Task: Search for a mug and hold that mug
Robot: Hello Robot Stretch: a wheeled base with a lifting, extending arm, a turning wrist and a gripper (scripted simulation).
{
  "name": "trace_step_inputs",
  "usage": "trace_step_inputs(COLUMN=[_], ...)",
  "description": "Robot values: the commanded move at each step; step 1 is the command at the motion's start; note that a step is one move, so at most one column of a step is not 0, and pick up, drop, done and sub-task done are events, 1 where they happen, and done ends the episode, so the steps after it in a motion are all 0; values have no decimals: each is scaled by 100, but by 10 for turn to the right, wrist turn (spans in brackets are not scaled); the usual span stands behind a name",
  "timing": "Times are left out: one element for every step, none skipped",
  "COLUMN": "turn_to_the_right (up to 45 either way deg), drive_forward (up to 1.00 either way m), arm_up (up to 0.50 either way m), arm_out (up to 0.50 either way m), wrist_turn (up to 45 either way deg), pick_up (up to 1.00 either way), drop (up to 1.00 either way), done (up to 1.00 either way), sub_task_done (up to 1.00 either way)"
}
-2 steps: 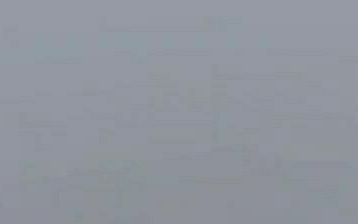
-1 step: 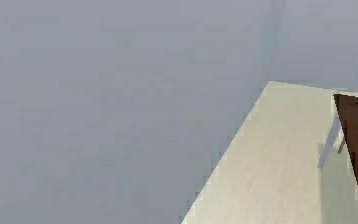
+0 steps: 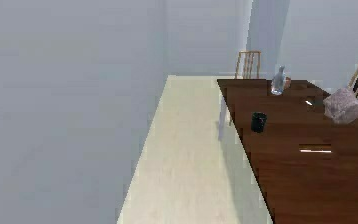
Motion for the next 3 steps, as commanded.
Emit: trace_step_inputs(turn_to_the_right=[0, -150, 0], drive_forward=[100, 0, 0], arm_up=[0, 0, 50], arm_out=[0, 0, 0], wrist_turn=[0, 0, 0], pick_up=[0, 0, 0], drop=[0, 0, 0], done=[0, 0, 0], sub_task_done=[0, 0, 0])
